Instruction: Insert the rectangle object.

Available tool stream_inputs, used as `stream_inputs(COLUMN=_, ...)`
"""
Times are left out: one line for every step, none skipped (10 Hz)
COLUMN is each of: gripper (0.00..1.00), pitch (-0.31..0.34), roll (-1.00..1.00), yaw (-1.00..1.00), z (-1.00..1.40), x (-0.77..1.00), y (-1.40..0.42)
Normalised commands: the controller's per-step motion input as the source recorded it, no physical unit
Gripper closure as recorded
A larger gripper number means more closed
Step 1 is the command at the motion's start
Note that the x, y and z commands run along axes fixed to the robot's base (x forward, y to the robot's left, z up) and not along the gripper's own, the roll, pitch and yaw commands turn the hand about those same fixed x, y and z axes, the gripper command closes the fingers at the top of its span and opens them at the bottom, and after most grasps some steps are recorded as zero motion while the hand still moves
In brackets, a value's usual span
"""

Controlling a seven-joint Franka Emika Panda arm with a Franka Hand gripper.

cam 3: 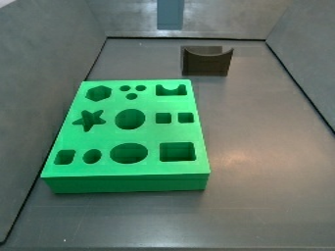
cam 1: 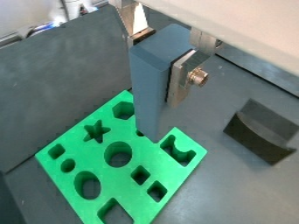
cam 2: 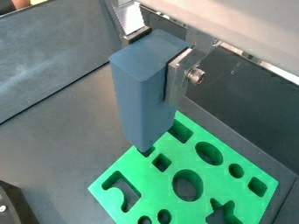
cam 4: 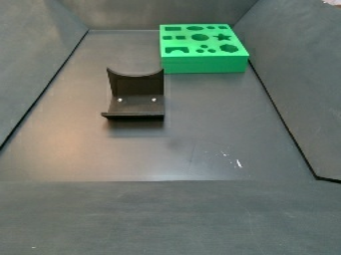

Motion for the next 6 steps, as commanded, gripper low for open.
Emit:
stream_inputs(gripper=1.0, pitch=0.0, roll=0.0, yaw=-0.99, z=-0.32, x=0.0, y=-0.15)
stream_inputs(gripper=1.0, pitch=-0.001, roll=0.0, yaw=-0.91, z=-0.32, x=0.0, y=-0.28)
stream_inputs(gripper=1.0, pitch=-0.01, roll=0.0, yaw=-0.85, z=-0.29, x=0.0, y=-0.36)
stream_inputs(gripper=1.0, pitch=-0.026, roll=0.0, yaw=-0.86, z=-0.31, x=0.0, y=-0.36)
stream_inputs(gripper=1.0, pitch=-0.036, roll=0.0, yaw=-0.89, z=-0.38, x=0.0, y=-0.34)
stream_inputs(gripper=1.0, pitch=-0.037, roll=0.0, yaw=-0.89, z=-0.38, x=0.0, y=-0.34)
